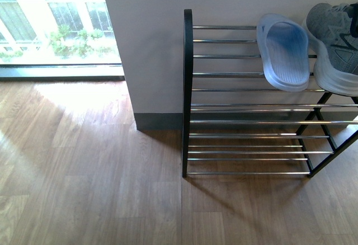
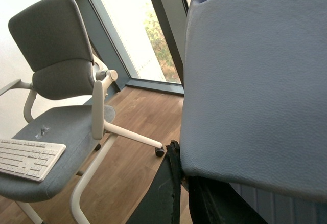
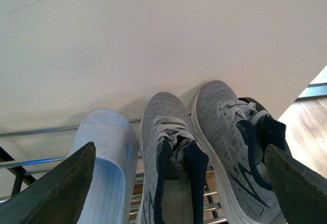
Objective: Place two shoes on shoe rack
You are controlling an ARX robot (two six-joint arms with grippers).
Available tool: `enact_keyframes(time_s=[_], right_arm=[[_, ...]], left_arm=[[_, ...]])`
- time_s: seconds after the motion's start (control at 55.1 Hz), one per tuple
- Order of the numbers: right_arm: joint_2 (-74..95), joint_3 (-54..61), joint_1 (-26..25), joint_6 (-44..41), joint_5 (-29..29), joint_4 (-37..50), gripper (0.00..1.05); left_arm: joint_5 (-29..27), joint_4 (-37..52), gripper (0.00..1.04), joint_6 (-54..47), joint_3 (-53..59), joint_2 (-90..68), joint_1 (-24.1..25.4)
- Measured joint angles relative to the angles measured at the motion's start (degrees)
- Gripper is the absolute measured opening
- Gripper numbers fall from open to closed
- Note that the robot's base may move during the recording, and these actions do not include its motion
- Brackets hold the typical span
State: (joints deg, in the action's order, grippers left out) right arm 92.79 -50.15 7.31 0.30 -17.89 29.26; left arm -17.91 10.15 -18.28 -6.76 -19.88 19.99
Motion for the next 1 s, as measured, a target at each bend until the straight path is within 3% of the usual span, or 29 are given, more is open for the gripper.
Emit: enact_keyframes(time_s=[0.073,0.163,0.29,0.472,0.544,0.653,0.925,0.998], right_arm=[[0.13,5.79,-0.92,-0.02,9.49,13.75,0.82],[-2.21,13.42,-1.36,-0.09,12.83,23.04,0.66],[-8.48,21.22,-2.82,-0.09,13.31,26.4,0.43],[-13.68,28.2,-3.65,-0.09,14.38,27.34,0.18],[-16.96,31.87,-4.11,-0.09,15.23,27.39,0.02],[-22.1,36.15,-7.04,-0.15,17.59,26.97,0.01],[-32.41,42.66,-7.26,-0.17,17.92,22.82,0.01],[-33.16,45.31,-7.28,-0.15,17.86,25.44,0.01]], left_arm=[[-0.02,0.0,0.02,0.0,0.0,0.0,0.0],[-0.04,0.0,0.02,0.0,0.0,0.0,0.0],[-0.02,0.0,0.02,0.0,0.0,0.0,0.0],[-0.02,0.0,0.02,0.0,0.0,0.0,0.0],[-0.04,0.0,0.02,0.0,0.0,0.0,0.0],[-0.04,0.0,0.02,0.0,0.0,0.0,0.0],[-0.04,0.0,0.02,0.0,0.0,0.0,0.0],[-0.02,0.0,0.02,0.0,0.0,0.0,0.0]])
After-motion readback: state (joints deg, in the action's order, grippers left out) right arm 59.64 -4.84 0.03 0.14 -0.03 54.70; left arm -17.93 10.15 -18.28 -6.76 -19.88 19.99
